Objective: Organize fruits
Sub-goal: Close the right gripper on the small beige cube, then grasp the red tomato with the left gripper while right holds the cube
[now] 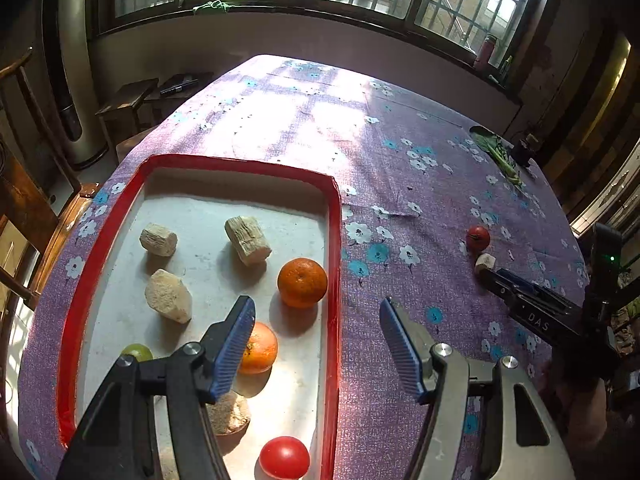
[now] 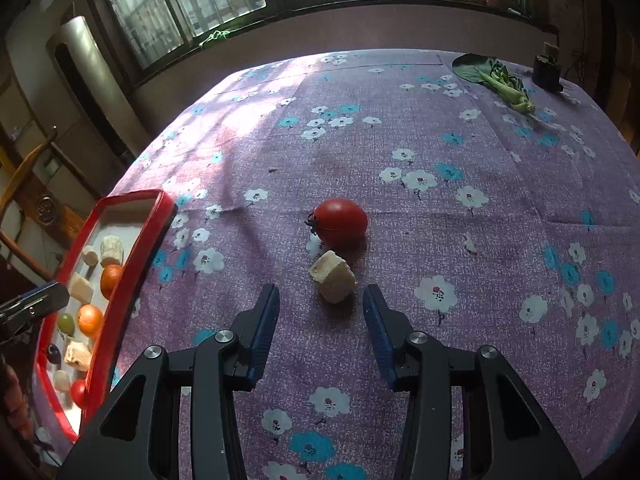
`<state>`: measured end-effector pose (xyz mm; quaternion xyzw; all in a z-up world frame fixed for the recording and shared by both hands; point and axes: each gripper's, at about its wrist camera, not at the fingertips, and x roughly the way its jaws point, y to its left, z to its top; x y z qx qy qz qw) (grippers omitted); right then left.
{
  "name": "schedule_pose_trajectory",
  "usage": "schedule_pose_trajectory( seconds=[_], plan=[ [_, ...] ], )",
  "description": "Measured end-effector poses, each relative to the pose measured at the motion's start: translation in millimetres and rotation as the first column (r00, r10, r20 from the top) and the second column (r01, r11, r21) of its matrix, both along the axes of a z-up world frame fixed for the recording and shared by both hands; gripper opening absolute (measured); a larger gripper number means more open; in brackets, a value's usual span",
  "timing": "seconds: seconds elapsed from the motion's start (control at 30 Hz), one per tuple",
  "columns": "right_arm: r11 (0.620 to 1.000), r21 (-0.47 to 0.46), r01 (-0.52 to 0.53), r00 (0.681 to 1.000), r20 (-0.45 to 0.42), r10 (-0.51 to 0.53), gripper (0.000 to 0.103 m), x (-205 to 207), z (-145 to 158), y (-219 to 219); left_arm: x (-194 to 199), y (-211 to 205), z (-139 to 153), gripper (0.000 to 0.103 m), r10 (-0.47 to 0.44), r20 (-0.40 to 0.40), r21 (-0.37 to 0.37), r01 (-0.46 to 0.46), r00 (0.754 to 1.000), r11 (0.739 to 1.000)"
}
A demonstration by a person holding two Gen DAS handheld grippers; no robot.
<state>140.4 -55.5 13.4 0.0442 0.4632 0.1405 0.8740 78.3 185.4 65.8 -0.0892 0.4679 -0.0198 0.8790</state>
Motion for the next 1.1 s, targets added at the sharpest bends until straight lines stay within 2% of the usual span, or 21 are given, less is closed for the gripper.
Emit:
schedule_pose_trajectory(
  seconds=[0.1,0.13,0.17,0.3,0.43,0.6,0.73,0.77,0.8,0.83,0.87,1.1],
  plan=[
    [0.999,-0.030,-0.037,0.999,0.015,0.037,0.037,7.8,-6.2,5.5,4.5,-19.4,1.0,0.068,-0.021,-0.004,0.025,0.021,1.000,0.999],
    [0.998,-0.040,-0.049,0.999,0.017,0.050,0.026,8.4,-7.5,5.5,6.9,-24.7,1.3,0.068,-0.026,-0.005,0.027,0.026,1.000,0.999],
    [0.998,-0.033,-0.057,0.998,0.024,0.058,0.024,7.9,-7.5,2.3,10.3,-32.4,1.2,0.068,-0.035,-0.006,0.029,0.035,0.999,0.999],
    [0.999,0.038,-0.032,0.999,0.038,0.031,0.024,-1.7,-2.6,-22.9,32.5,-68.8,-2.3,0.068,-0.078,-0.016,0.046,0.079,0.997,0.996],
    [0.996,0.088,-0.032,0.999,0.046,0.028,0.024,-20.3,8.0,-47.4,58.7,-114.6,-9.7,0.068,-0.136,-0.009,0.026,0.136,0.991,0.990],
    [0.997,0.068,-0.034,0.997,0.071,0.030,0.025,-41.0,11.2,-68.0,89.6,-166.8,-32.7,0.068,-0.159,-0.038,0.035,0.160,0.987,0.986],
    [0.997,0.078,-0.018,0.997,0.080,0.012,0.025,-44.7,8.3,-79.7,106.4,-188.9,-45.3,0.067,-0.150,-0.046,0.066,0.153,0.988,0.986],
    [0.996,0.084,-0.012,0.997,0.075,0.006,0.025,-45.0,7.0,-82.3,109.7,-191.0,-49.1,0.064,-0.142,-0.053,0.054,0.145,0.988,0.988],
    [0.996,0.091,-0.006,0.997,0.072,-0.001,0.025,-45.2,6.1,-85.0,110.7,-192.3,-50.4,0.056,-0.132,-0.044,0.052,0.134,0.990,0.990],
    [0.995,0.099,-0.004,0.998,0.068,-0.003,0.025,-44.9,5.2,-86.8,109.7,-192.7,-50.1,0.041,-0.138,-0.024,0.041,0.139,0.990,0.989],
    [0.995,0.101,-0.001,0.998,0.068,-0.006,0.025,-44.7,4.7,-88.8,109.1,-192.6,-49.7,0.037,-0.156,-0.013,0.020,0.156,0.988,0.987],
    [0.996,0.090,0.004,0.996,0.085,-0.011,0.025,-48.2,10.0,-87.9,90.8,-168.1,-43.1,0.034,-0.152,-0.011,-0.052,0.151,0.988,0.987]
  ],
)
